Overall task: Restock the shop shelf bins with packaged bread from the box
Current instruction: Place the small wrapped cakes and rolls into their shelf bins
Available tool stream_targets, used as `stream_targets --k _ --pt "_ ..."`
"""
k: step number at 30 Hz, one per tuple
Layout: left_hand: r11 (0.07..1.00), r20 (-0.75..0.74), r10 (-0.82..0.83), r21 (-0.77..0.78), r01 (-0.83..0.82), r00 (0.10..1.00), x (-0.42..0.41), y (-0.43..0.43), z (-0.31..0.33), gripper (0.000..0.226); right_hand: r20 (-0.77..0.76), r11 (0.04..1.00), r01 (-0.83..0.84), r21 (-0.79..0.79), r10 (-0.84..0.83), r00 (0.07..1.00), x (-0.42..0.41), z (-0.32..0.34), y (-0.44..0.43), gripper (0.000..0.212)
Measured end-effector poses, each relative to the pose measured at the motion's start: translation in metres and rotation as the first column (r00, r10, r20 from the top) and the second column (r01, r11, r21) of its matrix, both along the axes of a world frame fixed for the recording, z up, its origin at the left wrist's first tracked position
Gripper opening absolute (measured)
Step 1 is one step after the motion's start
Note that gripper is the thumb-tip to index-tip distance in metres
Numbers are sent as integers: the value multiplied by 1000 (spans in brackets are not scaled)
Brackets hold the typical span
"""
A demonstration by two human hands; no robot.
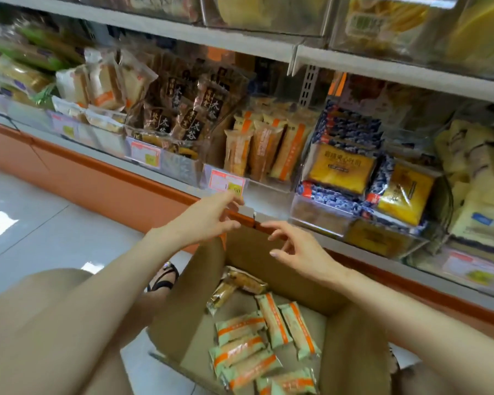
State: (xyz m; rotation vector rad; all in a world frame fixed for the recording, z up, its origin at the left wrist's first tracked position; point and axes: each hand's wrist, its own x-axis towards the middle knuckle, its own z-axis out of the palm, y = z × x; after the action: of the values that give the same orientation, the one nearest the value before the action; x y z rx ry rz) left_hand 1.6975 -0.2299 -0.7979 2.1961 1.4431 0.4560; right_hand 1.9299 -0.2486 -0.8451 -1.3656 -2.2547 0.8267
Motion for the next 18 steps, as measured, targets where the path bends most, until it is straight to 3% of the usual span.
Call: stream_targets --k 4,8,12,18 --pt "960 -274 -161 -265 86 948 22 -8 -61 35 379 966 -80 -246 172 910 24 -69 -1 52" --pt "838 -382 -306 -543 56 872 45 -19 -129 37 513 910 34 -414 202 834 49 -127 -7 48" --pt "726 -339 -312 -688 -7 888 51 -27 -181 36 544 861 177 -477 131 829 73 -170 -16 49" --pt "649 -273 -211 -757 -75 939 50 -27 -256 36 484 785 277 -554 33 874 88 -215 -11 46"
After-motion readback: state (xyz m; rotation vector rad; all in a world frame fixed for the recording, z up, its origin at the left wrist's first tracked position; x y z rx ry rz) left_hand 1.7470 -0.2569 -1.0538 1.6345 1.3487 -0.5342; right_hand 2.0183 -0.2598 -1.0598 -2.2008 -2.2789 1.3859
